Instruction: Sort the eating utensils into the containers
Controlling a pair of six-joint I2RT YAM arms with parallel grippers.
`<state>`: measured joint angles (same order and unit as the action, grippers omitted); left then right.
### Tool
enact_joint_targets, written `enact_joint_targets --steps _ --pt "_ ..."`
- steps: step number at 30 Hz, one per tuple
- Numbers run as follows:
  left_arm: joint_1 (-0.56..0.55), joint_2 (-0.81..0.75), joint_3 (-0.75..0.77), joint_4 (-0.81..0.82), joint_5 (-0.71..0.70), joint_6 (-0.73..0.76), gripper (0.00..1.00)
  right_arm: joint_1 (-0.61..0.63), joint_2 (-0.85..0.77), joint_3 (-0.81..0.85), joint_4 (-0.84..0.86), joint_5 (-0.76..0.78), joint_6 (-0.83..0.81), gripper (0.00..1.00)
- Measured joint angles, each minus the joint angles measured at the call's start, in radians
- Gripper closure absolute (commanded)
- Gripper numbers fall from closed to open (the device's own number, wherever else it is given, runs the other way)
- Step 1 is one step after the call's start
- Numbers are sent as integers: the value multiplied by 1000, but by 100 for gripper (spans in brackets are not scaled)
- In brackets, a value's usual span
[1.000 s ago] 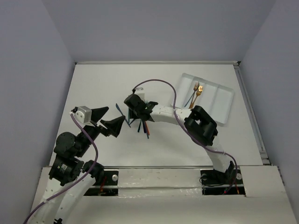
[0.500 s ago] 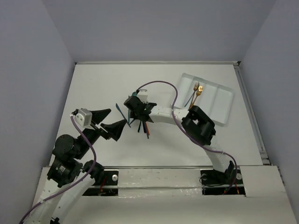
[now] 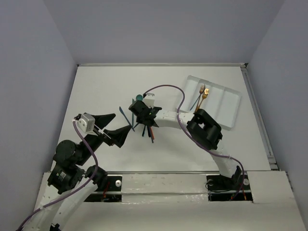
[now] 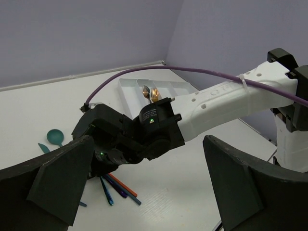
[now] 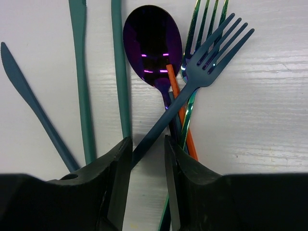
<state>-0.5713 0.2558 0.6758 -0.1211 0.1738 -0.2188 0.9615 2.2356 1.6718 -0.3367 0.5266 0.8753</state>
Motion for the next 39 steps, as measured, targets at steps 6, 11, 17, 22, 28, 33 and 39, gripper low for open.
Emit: enact_joint_targets --steps 6,11,17,22,28,33,39 --pt "-6 -2 0 -4 0 0 1 0 0 0 -11 16 9 70" --pt "-6 -6 0 -4 -3 0 1 0 0 -5 -14 24 12 72" --pt "-6 -6 0 -4 -3 0 1 0 -4 -17 -6 27 8 64" --pt "-6 -6 0 -4 -3 0 1 0 -8 -19 -4 26 -8 68" --pt "-6 -8 0 -4 -3 0 1 0 -8 -19 -15 28 -16 77" --pt "-6 -10 0 -4 -3 0 1 0 -9 -19 -26 37 -19 88" --pt "-6 -11 0 -5 -3 0 1 0 -10 -18 -30 42 -26 99"
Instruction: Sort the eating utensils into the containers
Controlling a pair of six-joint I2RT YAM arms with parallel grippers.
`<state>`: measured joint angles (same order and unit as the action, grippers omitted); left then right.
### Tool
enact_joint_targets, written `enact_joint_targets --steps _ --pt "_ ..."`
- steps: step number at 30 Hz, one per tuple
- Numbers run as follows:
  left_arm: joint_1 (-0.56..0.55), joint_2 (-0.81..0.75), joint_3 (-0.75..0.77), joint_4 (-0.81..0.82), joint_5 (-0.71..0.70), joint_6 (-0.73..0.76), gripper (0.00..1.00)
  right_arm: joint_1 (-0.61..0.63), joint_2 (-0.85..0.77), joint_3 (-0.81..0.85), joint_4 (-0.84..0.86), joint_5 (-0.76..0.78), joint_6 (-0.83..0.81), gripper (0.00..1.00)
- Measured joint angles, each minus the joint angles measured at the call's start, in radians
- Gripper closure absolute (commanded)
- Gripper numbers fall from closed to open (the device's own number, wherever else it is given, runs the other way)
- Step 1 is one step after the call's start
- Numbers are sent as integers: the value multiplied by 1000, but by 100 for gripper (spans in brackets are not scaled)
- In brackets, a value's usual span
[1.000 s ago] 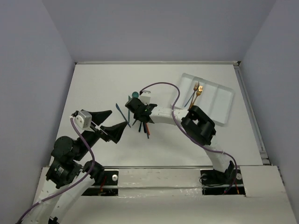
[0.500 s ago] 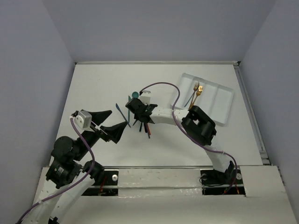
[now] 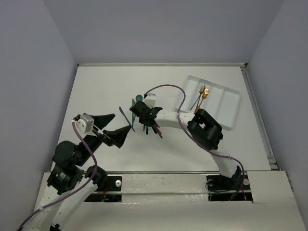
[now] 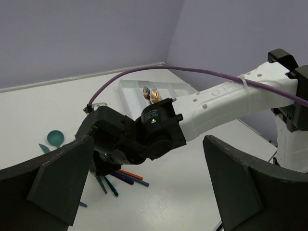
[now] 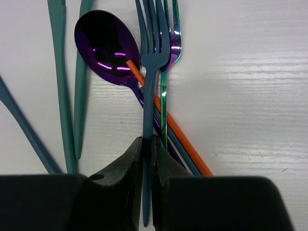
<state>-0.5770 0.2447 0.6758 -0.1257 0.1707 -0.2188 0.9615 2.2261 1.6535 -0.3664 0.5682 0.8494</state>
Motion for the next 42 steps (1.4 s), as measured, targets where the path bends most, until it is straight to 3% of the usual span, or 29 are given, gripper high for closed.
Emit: enact_joint_targets --steps 9,18,27,36,42 --pt "0 0 0 0 -3 0 1 0 -18 -5 -22 11 -10 100" --pt "0 0 0 -7 -8 0 1 0 -249 -131 38 23 -50 100" --pt "0 0 0 -8 -22 0 1 -33 -377 -225 92 22 -97 100" --pt "0 -6 0 -10 -34 0 1 -332 -576 -406 113 -58 -200 100" --pt "0 -7 0 -10 -39 0 1 -452 -566 -401 114 -97 -262 100"
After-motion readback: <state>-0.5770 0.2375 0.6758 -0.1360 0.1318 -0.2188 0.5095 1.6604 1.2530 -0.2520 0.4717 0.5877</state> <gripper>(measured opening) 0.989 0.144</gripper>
